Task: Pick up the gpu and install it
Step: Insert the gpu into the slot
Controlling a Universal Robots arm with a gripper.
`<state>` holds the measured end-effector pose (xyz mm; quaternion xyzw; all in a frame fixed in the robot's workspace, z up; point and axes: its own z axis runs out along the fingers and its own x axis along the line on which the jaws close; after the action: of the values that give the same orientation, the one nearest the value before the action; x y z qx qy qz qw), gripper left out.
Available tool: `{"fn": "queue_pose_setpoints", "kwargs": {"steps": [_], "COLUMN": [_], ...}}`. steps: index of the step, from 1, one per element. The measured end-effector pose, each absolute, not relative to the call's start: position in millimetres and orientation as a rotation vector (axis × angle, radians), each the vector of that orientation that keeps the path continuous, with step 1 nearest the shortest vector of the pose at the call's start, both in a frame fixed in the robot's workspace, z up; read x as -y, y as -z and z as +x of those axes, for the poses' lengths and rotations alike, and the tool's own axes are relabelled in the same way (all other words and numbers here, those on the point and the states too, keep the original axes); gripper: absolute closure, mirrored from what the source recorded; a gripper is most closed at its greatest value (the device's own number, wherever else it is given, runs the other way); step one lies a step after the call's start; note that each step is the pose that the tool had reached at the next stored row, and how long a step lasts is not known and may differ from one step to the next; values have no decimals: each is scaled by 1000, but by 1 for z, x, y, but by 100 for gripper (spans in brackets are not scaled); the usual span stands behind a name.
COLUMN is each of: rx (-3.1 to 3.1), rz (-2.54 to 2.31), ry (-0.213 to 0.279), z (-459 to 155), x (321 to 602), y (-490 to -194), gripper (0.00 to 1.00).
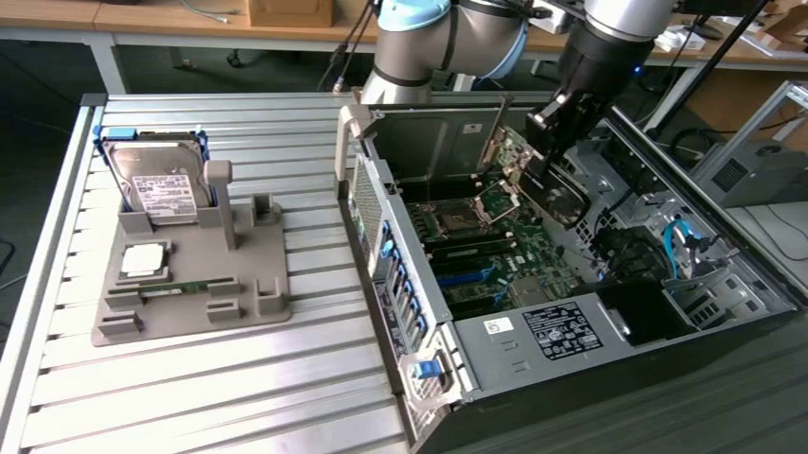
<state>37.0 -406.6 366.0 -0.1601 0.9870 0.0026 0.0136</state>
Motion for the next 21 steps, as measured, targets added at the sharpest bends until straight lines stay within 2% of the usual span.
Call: {"fn": "queue_pose_setpoints", "kwargs": {"steps": [21], "rx": [-2999], "rz": [-844], "ry": [-13], "z": [37], "x": [407], "y": [-366], "gripper": [73]}}
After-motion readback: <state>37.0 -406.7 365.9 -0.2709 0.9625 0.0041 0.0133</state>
